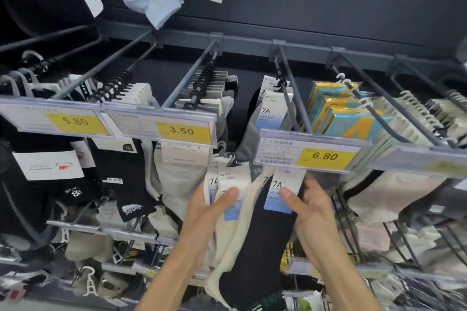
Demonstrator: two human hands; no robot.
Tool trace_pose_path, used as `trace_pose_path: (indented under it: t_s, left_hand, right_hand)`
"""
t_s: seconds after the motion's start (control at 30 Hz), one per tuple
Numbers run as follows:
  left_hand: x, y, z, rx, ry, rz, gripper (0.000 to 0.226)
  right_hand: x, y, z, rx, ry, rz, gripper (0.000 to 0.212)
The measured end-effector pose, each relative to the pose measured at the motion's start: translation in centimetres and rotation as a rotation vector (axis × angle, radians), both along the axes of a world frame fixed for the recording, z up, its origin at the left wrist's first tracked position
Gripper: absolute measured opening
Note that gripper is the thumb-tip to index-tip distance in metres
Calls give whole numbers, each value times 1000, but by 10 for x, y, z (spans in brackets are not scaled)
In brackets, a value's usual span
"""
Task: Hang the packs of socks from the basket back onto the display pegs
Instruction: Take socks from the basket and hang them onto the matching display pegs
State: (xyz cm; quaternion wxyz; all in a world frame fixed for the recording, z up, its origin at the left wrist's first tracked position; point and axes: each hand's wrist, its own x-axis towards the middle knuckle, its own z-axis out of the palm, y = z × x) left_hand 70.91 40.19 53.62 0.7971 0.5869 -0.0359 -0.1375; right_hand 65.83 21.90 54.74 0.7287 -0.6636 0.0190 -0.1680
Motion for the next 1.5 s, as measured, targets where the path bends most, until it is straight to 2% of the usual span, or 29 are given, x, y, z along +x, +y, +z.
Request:
trace_pose_path:
  t_s: [0.17,0.27,0.33,0.37,0.43,0.53,0.57,0.6,0.67,0.7,0.73,0.77,0.87,0.9,1.0,1.07,1.17,1.3,1.4,1.5]
  left_hand:
    - [2,4,0,-33,34,-10,46]
    - [1,5,1,-25,60,-36,43]
    - [0,6,1,-11,84,-48,42]
    - [0,8,2,-9,100,-55,42]
    - [-1,9,4,-8,116,-71,41]
    - [-2,9,7,-13,109,-77,34]
    - [-3,9,8,-14,107,-79,34]
    - [-3,10,8,-14,107,-79,34]
    - [-4,9,8,-13,105,-73,32]
    - [-5,9,8,-13,98,-69,31]
    - [-5,8,8,-15,89,-62,30]
    - [-6,8,8,-16,81,-53,30]
    - [-9,6,8,-19,53,-44,29]
    - [-9,5,8,-24,42,-44,30]
    - [-10,4,7,-36,12,-43,31]
    - [-10,1,7,-23,-5,-45,30]
    - [-10,-5,4,-8,20,-73,26]
    - [-8,-8,-3,10,125,-50,38]
    - [-10,-7,2,6,77,-68,19]
    - [-10,-6,5,13,15,-69,18]
  right_hand:
    - [29,-12,35,-145,-108,-252,37]
    - [45,-19,45,-170,-97,-228,13]
    - [51,-24,47,-209,30,-243,29]
    - [53,-22,50,-213,29,-228,32]
    - [61,-14,61,-181,-98,-126,5]
    - [74,-9,62,-6,-138,-45,22]
    - [77,-15,54,-20,-88,-42,25]
    - [77,-18,46,-42,12,-52,38]
    - [65,-26,33,-154,419,-88,69]
    - [60,-29,31,-190,538,-79,69]
    - [56,-31,28,-218,522,-77,62]
    - [54,-29,32,-269,420,-96,53]
    - [55,-6,43,-249,-14,-142,15]
    - [49,0,38,-252,-96,-173,22]
    - [8,22,15,-601,-115,-350,38]
    - [-9,33,6,-566,-54,-258,39]
    - [-11,34,-3,-407,95,-126,35]
    - [-13,16,-3,-232,119,-88,29]
    - [-15,6,-4,-142,149,-60,29]
    - [-17,5,-5,-115,148,-17,34]
